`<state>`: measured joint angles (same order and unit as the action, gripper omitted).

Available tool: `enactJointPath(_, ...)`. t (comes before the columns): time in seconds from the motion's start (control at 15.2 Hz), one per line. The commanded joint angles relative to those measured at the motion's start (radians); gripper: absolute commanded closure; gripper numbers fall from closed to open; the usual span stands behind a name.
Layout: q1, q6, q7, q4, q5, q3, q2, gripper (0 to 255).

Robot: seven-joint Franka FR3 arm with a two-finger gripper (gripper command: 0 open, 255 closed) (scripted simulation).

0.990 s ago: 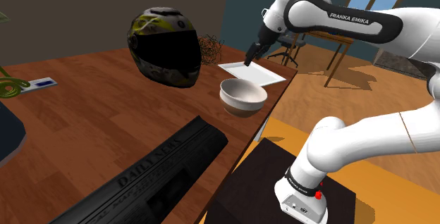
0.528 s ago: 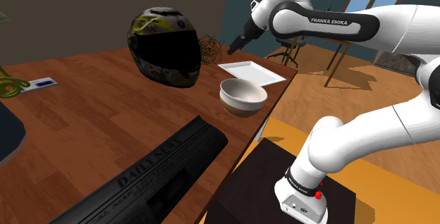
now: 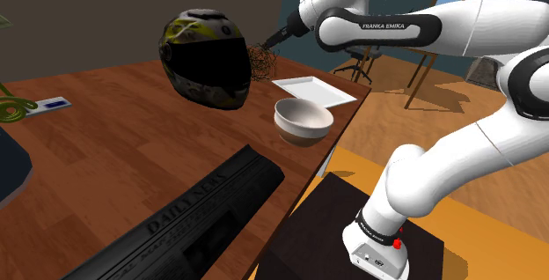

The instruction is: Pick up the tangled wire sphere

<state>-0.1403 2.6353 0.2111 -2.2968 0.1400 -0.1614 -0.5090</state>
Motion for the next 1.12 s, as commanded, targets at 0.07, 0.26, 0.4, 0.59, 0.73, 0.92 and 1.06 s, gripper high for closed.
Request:
enactJointPath(0.07, -0.016, 0.082, 0.016, 0.007, -0.004, -0.006, 0.032, 0)
enactJointPath(0.26, -0.013, 0.123, 0.013, -0.031, 0.000, -0.007, 0.035, 0)
enactJointPath(0.4, -0.010, 0.150, 0.011, -0.056, 0.003, -0.008, 0.038, 0)
enactJointPath(0.59, -0.008, 0.172, 0.009, -0.074, 0.005, -0.008, 0.041, 0)
enactJointPath(0.73, -0.008, 0.171, 0.007, -0.073, 0.005, -0.006, 0.041, 255)
enactJointPath(0.92, -0.008, 0.173, 0.008, -0.075, 0.005, -0.007, 0.041, 255)
enactJointPath(1.06, -0.008, 0.173, 0.009, -0.075, 0.005, -0.008, 0.041, 255)
